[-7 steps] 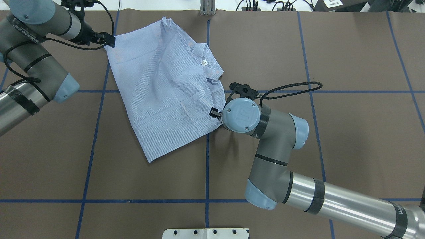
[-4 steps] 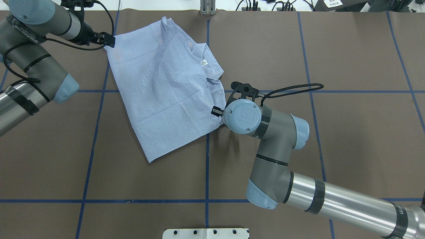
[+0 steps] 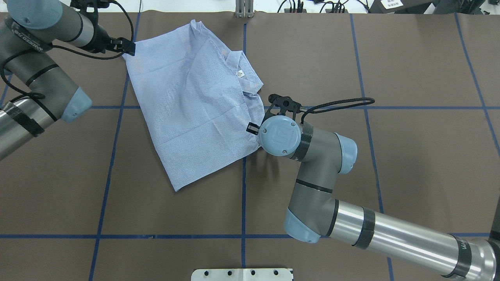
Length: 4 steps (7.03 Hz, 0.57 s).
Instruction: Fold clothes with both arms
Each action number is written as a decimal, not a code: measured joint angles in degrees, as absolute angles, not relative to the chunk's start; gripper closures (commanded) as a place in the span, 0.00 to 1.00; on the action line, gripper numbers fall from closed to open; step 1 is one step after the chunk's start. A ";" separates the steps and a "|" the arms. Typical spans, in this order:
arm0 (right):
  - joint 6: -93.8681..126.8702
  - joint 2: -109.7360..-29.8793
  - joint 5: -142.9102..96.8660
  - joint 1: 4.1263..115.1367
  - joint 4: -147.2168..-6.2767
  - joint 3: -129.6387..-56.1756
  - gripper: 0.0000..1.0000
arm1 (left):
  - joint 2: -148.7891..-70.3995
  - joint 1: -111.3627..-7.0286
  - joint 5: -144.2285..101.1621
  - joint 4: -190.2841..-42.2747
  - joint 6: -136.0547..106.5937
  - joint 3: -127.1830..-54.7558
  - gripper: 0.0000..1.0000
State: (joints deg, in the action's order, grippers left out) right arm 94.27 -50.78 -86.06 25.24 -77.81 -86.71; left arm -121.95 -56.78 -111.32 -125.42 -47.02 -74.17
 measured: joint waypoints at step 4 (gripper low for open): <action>94.89 -50.86 -86.06 24.39 -78.01 -86.39 1.00 | -121.78 -56.75 -111.56 -125.36 -47.04 -74.64 0.00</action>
